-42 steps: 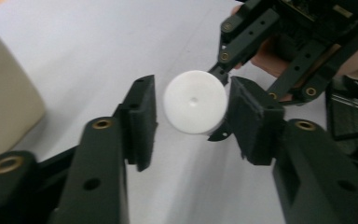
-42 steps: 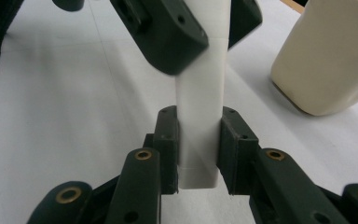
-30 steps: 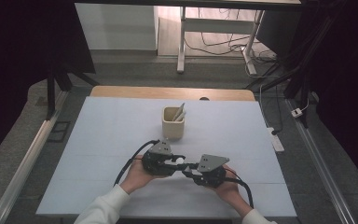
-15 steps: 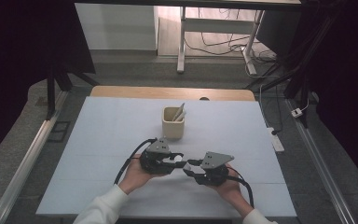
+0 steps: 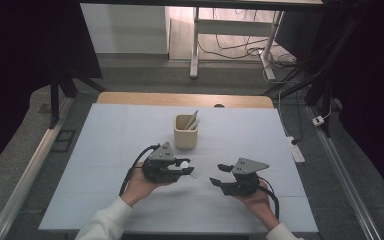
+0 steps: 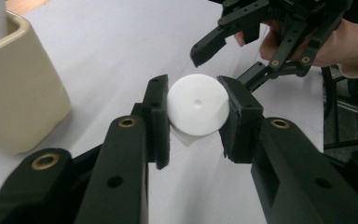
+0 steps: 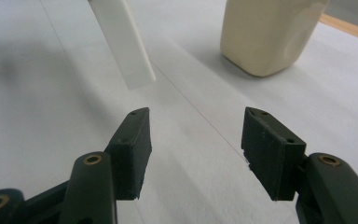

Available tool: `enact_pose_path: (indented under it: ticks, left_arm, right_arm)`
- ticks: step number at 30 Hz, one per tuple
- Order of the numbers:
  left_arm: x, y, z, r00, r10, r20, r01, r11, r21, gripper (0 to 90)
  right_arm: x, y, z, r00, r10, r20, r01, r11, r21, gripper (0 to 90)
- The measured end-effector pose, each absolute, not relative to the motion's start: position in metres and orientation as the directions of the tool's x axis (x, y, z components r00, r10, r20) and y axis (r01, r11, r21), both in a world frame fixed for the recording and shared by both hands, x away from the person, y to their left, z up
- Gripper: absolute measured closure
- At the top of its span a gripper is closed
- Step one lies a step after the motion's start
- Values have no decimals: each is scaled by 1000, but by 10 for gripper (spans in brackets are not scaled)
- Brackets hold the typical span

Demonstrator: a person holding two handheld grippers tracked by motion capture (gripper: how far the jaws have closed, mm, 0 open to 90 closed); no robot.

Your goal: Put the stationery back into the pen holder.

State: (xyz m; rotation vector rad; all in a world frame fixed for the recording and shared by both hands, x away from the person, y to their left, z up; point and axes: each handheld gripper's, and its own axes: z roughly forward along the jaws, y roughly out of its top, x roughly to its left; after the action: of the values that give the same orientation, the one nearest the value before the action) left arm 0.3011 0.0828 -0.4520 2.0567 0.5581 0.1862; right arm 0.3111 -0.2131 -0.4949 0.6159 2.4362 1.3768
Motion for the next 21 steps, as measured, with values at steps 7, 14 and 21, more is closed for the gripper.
enact_pose_path:
  ticks: [7,14,21]
  left_arm:
    - [300,88,-449,879,469,-81,308,-430,849,656]
    - [298,93,-447,874,480,-74,306,-425,852,656]
    - [298,100,-444,864,499,-70,308,-412,857,655]
  right_arm:
    - [307,-226,-499,-852,523,-21,260,459,850,386]
    - [303,-249,-500,-816,577,-21,294,446,845,371]
    - [302,-272,-506,-788,615,-25,325,451,832,349]
